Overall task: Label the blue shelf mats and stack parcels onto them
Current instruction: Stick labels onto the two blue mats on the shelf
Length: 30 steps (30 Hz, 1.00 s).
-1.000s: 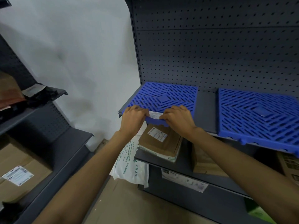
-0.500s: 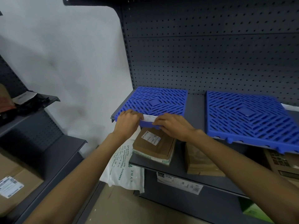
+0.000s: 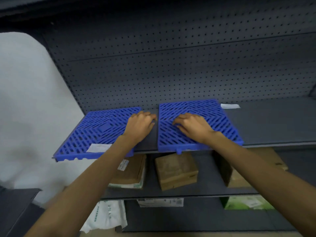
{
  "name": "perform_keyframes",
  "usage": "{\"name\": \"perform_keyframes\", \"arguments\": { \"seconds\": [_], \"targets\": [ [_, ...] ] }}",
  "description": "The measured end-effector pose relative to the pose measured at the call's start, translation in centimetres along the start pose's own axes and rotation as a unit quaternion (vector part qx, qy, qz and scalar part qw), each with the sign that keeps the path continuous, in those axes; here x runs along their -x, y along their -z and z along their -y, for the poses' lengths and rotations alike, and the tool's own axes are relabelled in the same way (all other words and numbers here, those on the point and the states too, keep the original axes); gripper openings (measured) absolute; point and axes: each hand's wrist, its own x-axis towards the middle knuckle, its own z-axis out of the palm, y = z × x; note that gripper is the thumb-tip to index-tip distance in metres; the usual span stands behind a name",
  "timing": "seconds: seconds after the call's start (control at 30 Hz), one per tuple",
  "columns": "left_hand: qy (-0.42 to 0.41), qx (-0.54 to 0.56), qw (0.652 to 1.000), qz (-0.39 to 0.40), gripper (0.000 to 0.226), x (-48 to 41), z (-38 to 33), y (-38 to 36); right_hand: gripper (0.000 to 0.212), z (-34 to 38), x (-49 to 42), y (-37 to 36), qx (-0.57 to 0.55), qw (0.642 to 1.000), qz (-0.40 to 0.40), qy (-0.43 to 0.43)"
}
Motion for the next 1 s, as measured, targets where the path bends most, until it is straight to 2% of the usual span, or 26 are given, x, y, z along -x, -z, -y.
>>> {"name": "perform_keyframes", "arguments": {
  "seconds": [0.23, 0.5, 0.6, 0.77, 1.0],
  "targets": [
    [-0.034, 0.035, 0.999, -0.01, 0.023, -9.7, -12.0, -1.8, 0.029, -13.3, 6.2, 2.1, 0.027, 0.997, 0.005, -0.074],
    [-0.016, 0.054, 0.998, -0.011, 0.025, -17.9, -22.1, -4.8, 0.041, -24.9, 9.5, 1.3, 0.061, 0.985, 0.076, -0.14],
    [-0.009, 0.051, 0.999, 0.009, 0.026, -20.1, -23.9, -6.1, 0.041, -27.4, 9.2, 0.4, 0.062, 0.983, 0.094, -0.143],
    [-0.018, 0.021, 0.998, 0.062, 0.043, -23.3, -24.8, -8.4, 0.039, -29.8, 7.1, -1.3, 0.061, 0.985, 0.096, -0.133],
    [-0.017, 0.022, 0.996, 0.08, 0.039, -26.9, -24.8, -11.3, 0.03, -32.1, 4.2, -3.1, 0.084, 0.986, 0.09, -0.112]
  ]
}}
